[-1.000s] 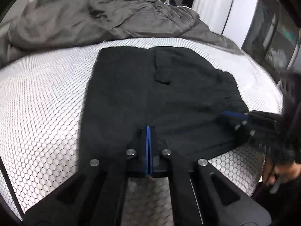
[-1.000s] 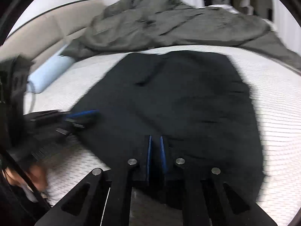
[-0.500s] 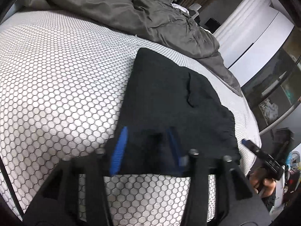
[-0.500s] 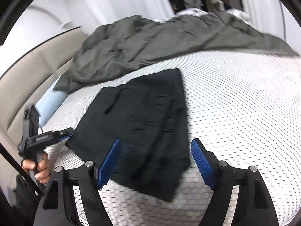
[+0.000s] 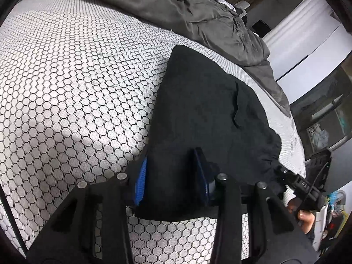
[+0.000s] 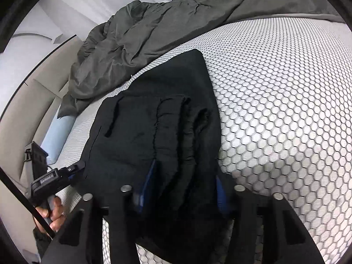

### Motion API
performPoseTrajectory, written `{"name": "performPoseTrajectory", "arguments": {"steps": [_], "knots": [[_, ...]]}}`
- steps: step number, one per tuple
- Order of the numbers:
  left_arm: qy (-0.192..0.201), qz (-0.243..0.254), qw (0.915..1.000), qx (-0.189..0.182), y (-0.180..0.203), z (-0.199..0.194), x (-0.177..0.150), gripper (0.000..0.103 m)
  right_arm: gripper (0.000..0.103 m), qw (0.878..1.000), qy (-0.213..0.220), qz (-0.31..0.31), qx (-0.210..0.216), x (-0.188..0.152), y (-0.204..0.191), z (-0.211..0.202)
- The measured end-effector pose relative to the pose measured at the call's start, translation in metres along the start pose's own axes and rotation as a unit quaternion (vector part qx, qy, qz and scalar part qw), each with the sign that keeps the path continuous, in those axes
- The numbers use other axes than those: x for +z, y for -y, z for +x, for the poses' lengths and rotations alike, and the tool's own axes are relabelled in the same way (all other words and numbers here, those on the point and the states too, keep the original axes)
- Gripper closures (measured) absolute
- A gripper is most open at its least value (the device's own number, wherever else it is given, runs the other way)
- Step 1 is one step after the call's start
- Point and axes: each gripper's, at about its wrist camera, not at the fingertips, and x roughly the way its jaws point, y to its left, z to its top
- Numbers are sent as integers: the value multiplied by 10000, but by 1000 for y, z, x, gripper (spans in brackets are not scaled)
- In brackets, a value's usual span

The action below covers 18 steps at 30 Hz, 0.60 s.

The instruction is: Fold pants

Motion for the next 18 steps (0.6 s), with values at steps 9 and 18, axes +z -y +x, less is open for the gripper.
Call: {"name": "performPoseTrajectory", "arguments": {"steps": [9, 18], "knots": [[241, -373, 9987, 233, -21, -1, 22, 67, 65, 9989, 68, -464, -89, 15, -41, 30], [726, 756, 9858, 1309, 28, -23, -4, 59, 27, 9963, 260, -516, -633, 14, -40, 21]]}}
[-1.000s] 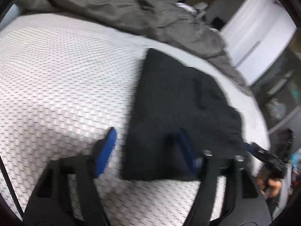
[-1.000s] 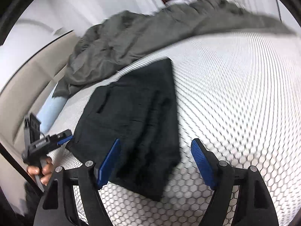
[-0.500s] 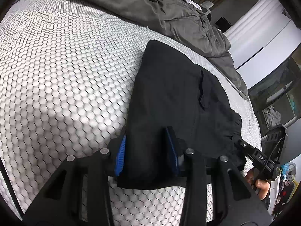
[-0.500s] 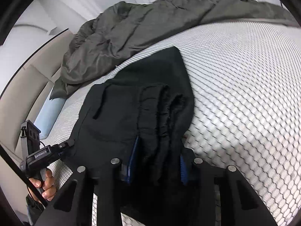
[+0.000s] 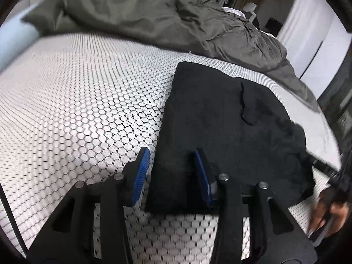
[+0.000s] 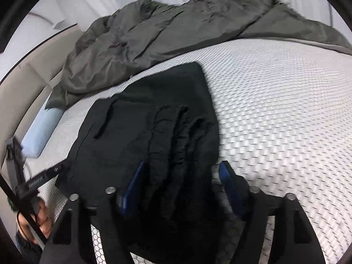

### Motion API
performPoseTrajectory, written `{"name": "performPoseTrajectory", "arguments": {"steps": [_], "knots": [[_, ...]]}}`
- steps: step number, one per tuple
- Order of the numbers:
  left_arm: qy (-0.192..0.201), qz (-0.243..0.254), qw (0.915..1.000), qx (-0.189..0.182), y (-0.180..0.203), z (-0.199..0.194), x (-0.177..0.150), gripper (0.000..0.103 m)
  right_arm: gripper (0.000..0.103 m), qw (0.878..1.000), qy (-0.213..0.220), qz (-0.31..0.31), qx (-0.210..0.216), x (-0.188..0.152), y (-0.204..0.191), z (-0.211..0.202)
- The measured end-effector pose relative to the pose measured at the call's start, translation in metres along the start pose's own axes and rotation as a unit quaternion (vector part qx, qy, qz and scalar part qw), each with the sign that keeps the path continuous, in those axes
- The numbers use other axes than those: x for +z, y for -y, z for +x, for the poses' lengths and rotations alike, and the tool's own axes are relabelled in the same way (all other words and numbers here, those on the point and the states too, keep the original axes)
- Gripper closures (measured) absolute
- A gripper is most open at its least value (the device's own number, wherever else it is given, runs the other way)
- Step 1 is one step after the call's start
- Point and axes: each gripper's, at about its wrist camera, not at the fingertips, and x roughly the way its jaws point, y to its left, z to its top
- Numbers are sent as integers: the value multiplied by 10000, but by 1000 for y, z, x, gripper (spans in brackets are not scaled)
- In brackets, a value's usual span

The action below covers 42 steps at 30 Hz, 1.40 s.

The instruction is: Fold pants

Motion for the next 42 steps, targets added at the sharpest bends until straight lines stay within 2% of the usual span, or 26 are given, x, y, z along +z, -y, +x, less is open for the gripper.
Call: {"name": "performPoseTrajectory", "arguments": {"steps": [2, 6, 7, 8, 9, 11, 13, 14, 15, 16, 18, 22, 23, 26, 29, 31, 33, 35, 36, 37, 39, 40, 41, 42], "knots": [[88, 138, 9999, -32, 1, -24, -13, 49, 26, 9997, 205, -76, -54, -2, 0, -15], [423, 539, 9974, -230, 28, -52, -23, 17, 26, 9952, 634, -672, 323, -12, -15, -43], [488, 696, 9961, -256, 36, -55, -26, 16, 27, 9923, 747, -920, 359, -16, -24, -49], [515, 871, 9945, -268, 45, -55, -29, 16, 33, 9885, 774, -1227, 420, -20, -35, -51], [477, 1041, 9930, -290, 54, -55, -34, 15, 45, 9872, 728, -1330, 488, -21, -44, -48], [334, 1209, 9918, -232, 65, -45, -38, 15, 60, 9871, 378, -1286, 871, -26, -55, -35], [172, 1348, 9907, -96, 71, -35, -44, 15, 63, 9862, 67, -1359, 945, -31, -61, -23], [143, 1425, 9897, 13, 73, -31, -48, 15, 66, 9853, -3, -1485, 841, -33, -64, -18], [136, 1519, 9883, 86, 74, -29, -51, 15, 75, 9843, -79, -1659, 598, -36, -65, -12], [126, 1612, 9867, 140, 76, -27, -53, 14, 78, 9837, -144, -1744, 408, -38, -64, -8], [120, 1720, 9849, 185, 77, -26, -57, 13, 79, 9834, -183, -1770, 360, -43, -57, -11], [90, 1619, 9866, 173, 70, -26, -56, 10, 78, 9855, -44, -1674, 266, -48, -41, -24], [95, 1577, 9873, 191, 70, -28, -56, 10, 72, 9874, -51, -1557, 267, -48, -35, -26], [91, 1479, 9889, 74, 66, -31, -44, 10, 70, 9919, 14, -1211, 394, -43, -18, -41], [280, 1300, 9911, 46, 59, -46, -26, 10, 53, 9941, 320, -1019, 212, -22, -7, -48], [328, 1154, 9928, 38, 58, -46, -8, 9, 53, 9960, 342, -769, 292, -6, 0, -42], [186, 1303, 9912, 101, 64, -31, 16, 9, 52, 9979, 157, -525, 355, 12, 1, -24], [-50, 1696, 9843, 486, 74, -8, 32, 9, 54, 9975, 187, -637, 231, 24, -6, -7], [-214, 1851, 9800, 705, 79, 6, 40, 9, 64, 9969, 174, -774, 0, 32, -11, 7], [-382, 1994, 9760, 792, 82, 20, 49, 10, 67, 9968, 122, -783, -110, 35, -11, 17], [-548, 2150, 9724, 725, 83, 44, 64, 10, 68, 9973, -29, -701, -193, 37, -3, 30], [-678, 2121, 9727, 652, 81, 58, 72, 5, 68, 9975, -119, -660, -216, 38, 4, 33], [-840, 1969, 9755, 510, 75, 70, 78, 2, 66, 9974, -116, -651, -271, 40, 11, 34], [-956, 1788, 9786, 357, 68, 79, 82, 0, 60, 9976, -86, -629, -290, 40, 15, 33]]}}
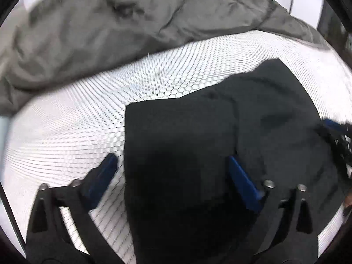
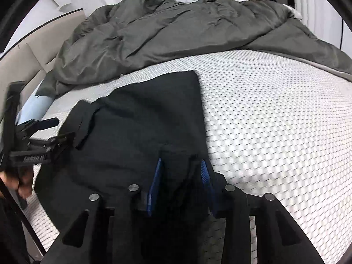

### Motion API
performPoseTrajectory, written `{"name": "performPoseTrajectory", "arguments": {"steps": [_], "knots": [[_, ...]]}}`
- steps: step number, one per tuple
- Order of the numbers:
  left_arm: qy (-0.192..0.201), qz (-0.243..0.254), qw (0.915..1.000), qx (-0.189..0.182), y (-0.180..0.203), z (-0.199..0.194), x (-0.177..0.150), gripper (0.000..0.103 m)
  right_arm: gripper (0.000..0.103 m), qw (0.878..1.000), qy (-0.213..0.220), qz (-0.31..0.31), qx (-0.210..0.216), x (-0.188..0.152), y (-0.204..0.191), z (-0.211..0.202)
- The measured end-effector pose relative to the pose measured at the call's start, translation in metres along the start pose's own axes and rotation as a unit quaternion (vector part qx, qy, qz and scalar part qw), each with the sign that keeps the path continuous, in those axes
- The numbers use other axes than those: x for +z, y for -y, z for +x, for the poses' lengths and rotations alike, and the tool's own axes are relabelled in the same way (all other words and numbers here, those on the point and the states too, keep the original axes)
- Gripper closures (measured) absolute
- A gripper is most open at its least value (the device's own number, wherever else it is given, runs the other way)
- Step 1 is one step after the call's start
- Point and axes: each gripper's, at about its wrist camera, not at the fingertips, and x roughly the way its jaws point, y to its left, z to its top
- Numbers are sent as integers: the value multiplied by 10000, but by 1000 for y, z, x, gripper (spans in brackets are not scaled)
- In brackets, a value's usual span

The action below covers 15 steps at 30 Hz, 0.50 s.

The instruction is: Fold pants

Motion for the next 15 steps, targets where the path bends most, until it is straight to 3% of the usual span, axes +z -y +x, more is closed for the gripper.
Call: {"name": "performPoseTrajectory", "arguments": {"steps": [2, 4, 6, 10, 11, 12, 13, 14, 15], "knots": [[-227, -360, 9978, -505, -16, 17, 2, 0, 48, 10000, 7, 69, -41, 2, 9, -2], [-350, -739, 9930, -851, -29, 21, 0, 0, 47, 9998, -74, 171, 22, 2, 16, -3], [-220, -939, 9917, -844, -33, 8, -4, 3, 47, 9996, 9, 254, 131, 5, 19, -11], [412, -772, 9938, -681, -25, -28, -3, 7, 40, 9961, 757, 378, 264, 16, 19, -37], [596, -751, 9935, -606, -24, -35, 0, 8, 42, 9955, 721, 466, 412, 21, 18, -36], [716, -738, 9934, -516, -23, -38, 3, 14, 56, 9957, 649, 491, 436, 24, 15, -32], [742, -719, 9940, -360, -24, -37, 9, 29, 66, 9972, 537, 449, 280, 28, 9, -27], [661, -704, 9951, -197, -24, -33, 15, 37, 76, 9984, 452, 290, 158, 30, -2, -22], [519, -693, 9962, -99, -24, -26, 21, 52, 77, 9989, 400, 194, 175, 31, -10, -18]]}}
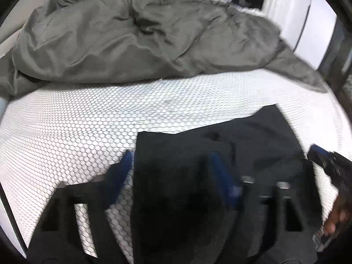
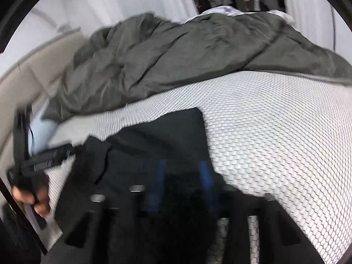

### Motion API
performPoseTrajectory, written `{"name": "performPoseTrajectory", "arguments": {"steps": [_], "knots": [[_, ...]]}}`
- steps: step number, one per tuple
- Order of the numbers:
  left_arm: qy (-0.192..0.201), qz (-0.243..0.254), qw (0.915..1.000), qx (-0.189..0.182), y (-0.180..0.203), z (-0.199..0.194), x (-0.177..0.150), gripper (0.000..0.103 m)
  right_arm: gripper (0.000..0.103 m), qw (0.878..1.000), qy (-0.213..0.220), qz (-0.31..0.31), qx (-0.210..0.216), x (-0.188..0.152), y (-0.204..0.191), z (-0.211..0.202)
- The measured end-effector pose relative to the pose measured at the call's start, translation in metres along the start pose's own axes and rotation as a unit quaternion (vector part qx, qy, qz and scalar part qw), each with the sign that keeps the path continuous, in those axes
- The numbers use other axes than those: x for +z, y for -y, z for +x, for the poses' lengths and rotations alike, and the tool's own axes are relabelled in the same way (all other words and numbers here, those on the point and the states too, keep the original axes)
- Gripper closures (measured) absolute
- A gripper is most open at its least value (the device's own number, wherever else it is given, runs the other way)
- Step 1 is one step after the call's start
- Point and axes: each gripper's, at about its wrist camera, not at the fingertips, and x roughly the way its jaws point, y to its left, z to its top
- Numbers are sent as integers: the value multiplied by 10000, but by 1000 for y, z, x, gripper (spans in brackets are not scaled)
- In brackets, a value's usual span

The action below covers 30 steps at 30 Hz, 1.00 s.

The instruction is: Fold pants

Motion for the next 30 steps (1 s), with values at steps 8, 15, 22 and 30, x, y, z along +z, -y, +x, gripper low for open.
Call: {"name": "performPoseTrajectory", "arguments": {"steps": [8, 15, 22, 30], "knots": [[-375, -268, 9959, 783, -23, 48, 9, 69, 92, 9973, -574, -30, -455, -8, -14, 46], [-120, -676, 9971, 341, -33, -2, -8, 68, 83, 9991, -205, 354, -136, 0, 8, 8], [-187, 368, 9989, 212, 21, -3, -47, 43, 80, 9956, -630, -612, 323, -9, -73, 12], [-118, 64, 9994, 334, -1, -11, -52, 33, 81, 9904, -1016, -906, -238, -33, -73, 34]]}}
